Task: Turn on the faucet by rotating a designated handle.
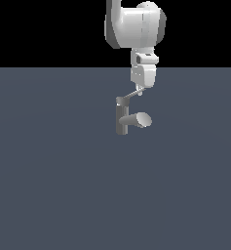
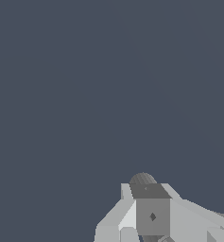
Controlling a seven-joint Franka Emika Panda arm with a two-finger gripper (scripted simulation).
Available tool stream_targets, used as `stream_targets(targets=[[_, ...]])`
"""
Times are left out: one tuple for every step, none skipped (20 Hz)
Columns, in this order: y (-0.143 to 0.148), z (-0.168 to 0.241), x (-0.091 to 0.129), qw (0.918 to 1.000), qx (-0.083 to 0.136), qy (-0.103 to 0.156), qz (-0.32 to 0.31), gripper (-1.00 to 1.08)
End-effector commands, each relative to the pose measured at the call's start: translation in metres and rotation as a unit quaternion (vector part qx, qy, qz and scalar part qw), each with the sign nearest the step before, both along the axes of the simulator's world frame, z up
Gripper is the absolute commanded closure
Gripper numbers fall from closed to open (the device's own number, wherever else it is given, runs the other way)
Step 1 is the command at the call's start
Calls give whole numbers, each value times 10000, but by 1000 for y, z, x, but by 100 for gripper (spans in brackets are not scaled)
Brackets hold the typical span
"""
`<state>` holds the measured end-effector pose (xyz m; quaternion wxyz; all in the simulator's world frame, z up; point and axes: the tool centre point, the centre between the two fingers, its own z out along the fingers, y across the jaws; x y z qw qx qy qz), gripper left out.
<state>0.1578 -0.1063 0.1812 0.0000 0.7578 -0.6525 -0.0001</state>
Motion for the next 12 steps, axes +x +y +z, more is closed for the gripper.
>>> stream_targets(targets=[[-1,0,-4,10000,-1,-1,-2,108],[-2,0,-6,10000,-1,-1,-2,108],[-2,0,-9,10000,-1,-1,-2,108],[-3,0,-11,10000,-1,-1,-2,108],[-3,0,-13,10000,-1,-1,-2,108],[-4,0,-15,10000,-1,-1,-2,108],[-4,0,-17,10000,-1,-1,-2,108],[-5,0,-20,10000,-1,-1,-2,108],[-6,0,-22,10000,-1,-1,-2,108],[-6,0,-24,10000,-1,-1,-2,108],[-7,0,-27,10000,-1,-1,-2,108],[-7,0,-29,10000,-1,-1,-2,108]])
